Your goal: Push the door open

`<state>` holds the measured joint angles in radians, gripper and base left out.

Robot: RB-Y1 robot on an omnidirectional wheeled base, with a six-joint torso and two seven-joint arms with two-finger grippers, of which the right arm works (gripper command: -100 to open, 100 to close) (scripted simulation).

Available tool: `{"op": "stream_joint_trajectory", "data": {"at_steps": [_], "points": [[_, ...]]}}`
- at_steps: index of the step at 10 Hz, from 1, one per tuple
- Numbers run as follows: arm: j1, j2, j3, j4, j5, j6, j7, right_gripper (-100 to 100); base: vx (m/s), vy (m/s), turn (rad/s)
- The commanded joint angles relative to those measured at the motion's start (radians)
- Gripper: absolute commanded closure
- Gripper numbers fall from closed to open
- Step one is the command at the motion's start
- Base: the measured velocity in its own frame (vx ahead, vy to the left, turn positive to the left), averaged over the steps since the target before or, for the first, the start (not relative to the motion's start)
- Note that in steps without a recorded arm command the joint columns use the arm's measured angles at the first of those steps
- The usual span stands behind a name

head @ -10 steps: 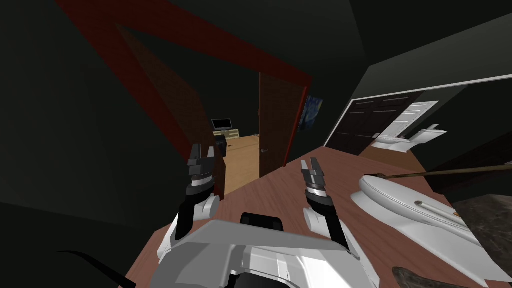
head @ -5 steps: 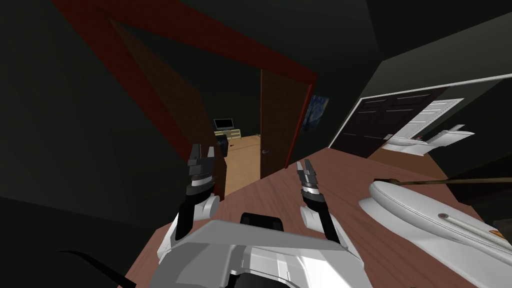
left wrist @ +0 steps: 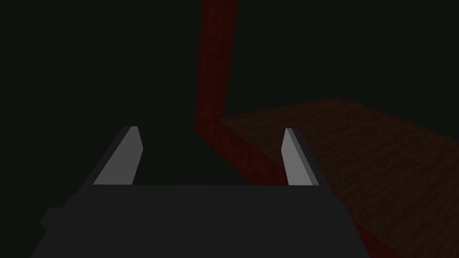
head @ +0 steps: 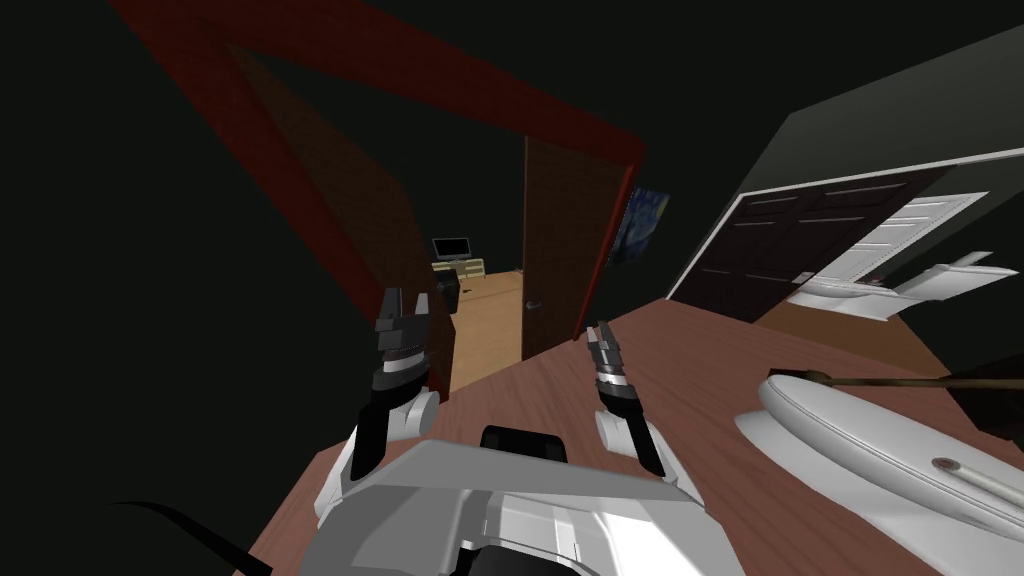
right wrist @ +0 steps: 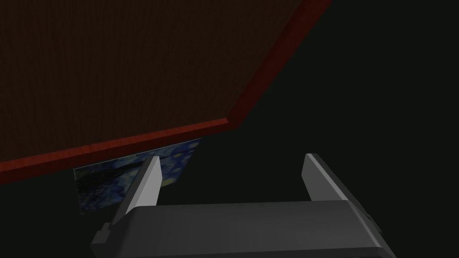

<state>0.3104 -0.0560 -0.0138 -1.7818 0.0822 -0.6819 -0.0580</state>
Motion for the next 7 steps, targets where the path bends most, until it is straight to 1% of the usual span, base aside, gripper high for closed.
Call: {"op": "stream_joint_trajectory", "data": {"at_steps": [1, 3, 4, 5, 6, 7], "points": [[-0.017, -0.003, 0.005, 0.05, 0.0, -0.009, -0.004, -100, 0.054, -0.029, 0.067], [-0.056, -0.011, 0.012, 0.123, 0.0, -0.02, -0.013, -100, 0.079, -0.039, 0.118], [-0.056, -0.011, 0.012, 0.144, 0.0, -0.02, -0.013, -100, 0.062, -0.037, 0.041], [-0.075, -0.014, 0.015, 0.188, 0.0, -0.026, -0.017, -100, 0.057, -0.028, 0.057], [-0.094, -0.017, 0.019, 0.221, -0.001, -0.031, -0.021, -100, 0.073, -0.041, 0.118], [-0.094, -0.017, 0.019, 0.236, -0.001, -0.031, -0.021, -100, 0.055, -0.044, 0.05]]}}
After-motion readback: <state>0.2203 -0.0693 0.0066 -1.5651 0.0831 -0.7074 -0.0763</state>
